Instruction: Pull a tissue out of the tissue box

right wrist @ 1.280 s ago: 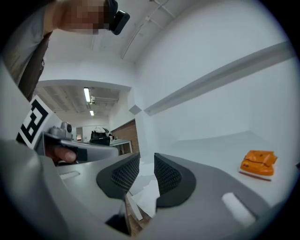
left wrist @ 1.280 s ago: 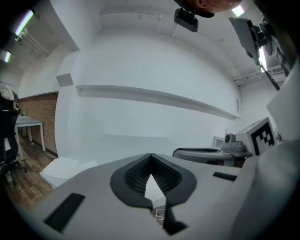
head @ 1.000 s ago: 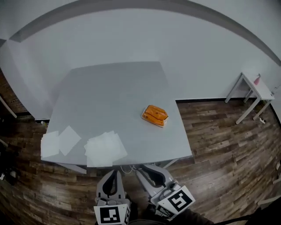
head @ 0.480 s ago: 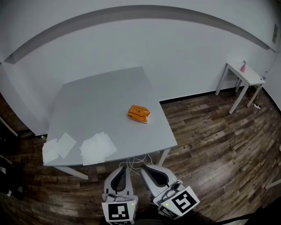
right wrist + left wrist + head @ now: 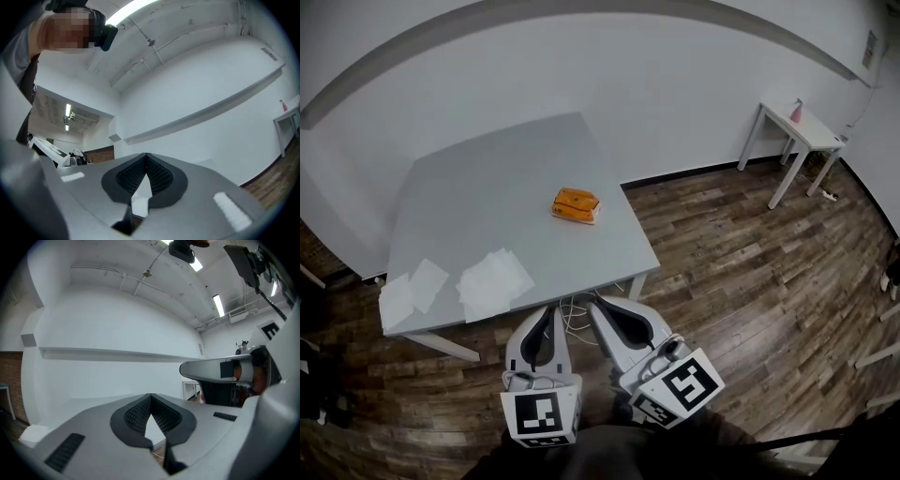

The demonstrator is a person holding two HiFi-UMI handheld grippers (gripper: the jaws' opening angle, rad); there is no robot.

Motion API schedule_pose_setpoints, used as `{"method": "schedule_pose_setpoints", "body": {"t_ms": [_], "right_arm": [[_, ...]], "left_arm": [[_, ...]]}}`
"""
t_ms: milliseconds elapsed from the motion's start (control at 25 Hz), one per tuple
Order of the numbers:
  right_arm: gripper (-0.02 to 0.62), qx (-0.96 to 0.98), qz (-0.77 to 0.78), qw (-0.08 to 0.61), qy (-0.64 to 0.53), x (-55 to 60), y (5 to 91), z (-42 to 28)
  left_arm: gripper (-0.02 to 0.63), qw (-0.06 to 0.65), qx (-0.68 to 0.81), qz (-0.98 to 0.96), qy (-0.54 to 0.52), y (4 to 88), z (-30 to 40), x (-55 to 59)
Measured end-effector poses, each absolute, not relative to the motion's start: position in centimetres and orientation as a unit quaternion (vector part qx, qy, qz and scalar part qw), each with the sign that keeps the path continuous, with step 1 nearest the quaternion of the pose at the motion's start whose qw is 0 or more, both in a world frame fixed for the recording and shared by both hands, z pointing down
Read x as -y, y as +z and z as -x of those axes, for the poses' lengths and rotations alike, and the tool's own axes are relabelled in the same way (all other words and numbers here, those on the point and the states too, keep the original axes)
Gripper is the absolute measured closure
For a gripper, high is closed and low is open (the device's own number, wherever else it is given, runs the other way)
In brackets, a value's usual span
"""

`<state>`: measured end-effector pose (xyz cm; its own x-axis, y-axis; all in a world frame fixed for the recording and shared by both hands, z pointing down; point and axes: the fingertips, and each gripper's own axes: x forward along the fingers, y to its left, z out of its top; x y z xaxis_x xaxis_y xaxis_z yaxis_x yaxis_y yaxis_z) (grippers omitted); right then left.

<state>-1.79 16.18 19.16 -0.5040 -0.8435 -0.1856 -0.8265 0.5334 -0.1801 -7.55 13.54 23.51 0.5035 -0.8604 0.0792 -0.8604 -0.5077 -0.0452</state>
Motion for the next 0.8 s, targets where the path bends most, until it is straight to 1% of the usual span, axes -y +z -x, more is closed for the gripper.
{"method": "schedule_pose_setpoints", "body": {"t_ms": [200,360,800], "right_arm": [[0.594,-0.879,0.465,0.099,-0.037,-15.1,20.6,3.6],[0.594,-0.879,0.464,0.11,-0.03,-14.6,19.2,3.1],[0.594,-0.871,0.479,0.101,-0.024,-14.5,18.7,1.7]], "left_arm": [[0.606,0.005,0.513,-0.857,0.038,23.8,8.8,-12.8],[0.606,0.01,0.506,-0.862,0.038,23.3,7.5,-12.8],[0.606,0.014,0.474,-0.88,0.036,23.4,5.6,-13.0]]}}
